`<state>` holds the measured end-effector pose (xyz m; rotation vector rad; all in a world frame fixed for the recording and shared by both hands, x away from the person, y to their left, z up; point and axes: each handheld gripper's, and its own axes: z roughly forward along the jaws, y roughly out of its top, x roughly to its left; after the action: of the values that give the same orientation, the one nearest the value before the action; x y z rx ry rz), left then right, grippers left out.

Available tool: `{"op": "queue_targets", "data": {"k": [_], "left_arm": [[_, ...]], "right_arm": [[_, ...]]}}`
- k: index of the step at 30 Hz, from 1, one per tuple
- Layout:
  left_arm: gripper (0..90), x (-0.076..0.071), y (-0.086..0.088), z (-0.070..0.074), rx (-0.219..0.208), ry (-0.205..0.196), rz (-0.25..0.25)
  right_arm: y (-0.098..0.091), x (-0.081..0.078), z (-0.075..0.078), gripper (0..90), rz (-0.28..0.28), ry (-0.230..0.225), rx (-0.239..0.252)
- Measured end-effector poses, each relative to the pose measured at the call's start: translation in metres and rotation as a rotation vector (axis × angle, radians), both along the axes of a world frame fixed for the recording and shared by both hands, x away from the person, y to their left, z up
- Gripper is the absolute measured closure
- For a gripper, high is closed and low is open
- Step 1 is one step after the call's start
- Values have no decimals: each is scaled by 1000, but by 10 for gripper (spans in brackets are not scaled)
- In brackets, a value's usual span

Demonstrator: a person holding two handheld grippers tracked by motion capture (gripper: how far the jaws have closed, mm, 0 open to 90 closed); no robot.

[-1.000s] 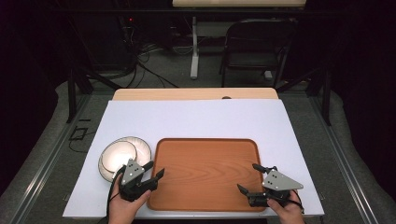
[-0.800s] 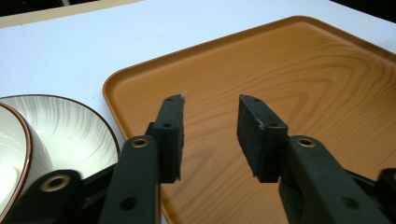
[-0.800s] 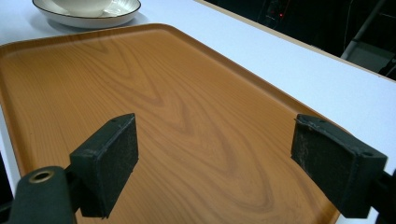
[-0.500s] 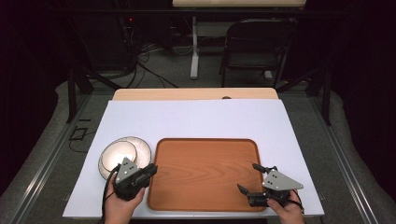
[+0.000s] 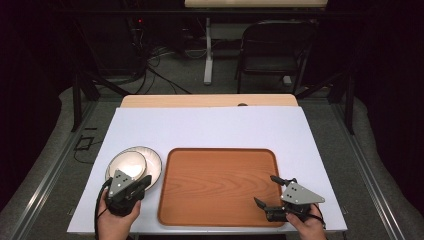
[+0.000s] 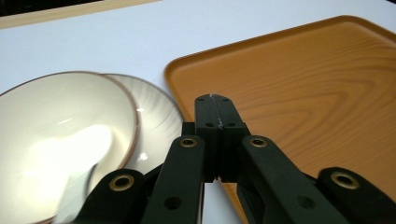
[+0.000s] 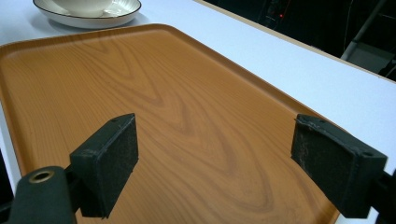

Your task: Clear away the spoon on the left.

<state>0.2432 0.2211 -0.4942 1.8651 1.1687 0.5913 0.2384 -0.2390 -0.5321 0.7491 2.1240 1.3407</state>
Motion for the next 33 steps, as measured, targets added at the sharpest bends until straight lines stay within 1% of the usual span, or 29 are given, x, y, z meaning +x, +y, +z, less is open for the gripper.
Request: {"op": "queue_targets", "data": {"k": [5,12,21,28,33], "left_arm": [[898,-2,14,-2,3,7,52],[900,-4,29,-6,12,26,106],[900,-6,40,-8,14,35,151],[900,-7,47,-7,36,35,185],[900,-6,54,-6,31,34,213]], "right_arm": [[0,0,0,144,0,0,-1],[0,0,0,144,0,0,-2],[0,0,0,144,0,1,-3],[0,0,0,144,0,0,-4],[0,0,0,144,1,0,-4]]}}
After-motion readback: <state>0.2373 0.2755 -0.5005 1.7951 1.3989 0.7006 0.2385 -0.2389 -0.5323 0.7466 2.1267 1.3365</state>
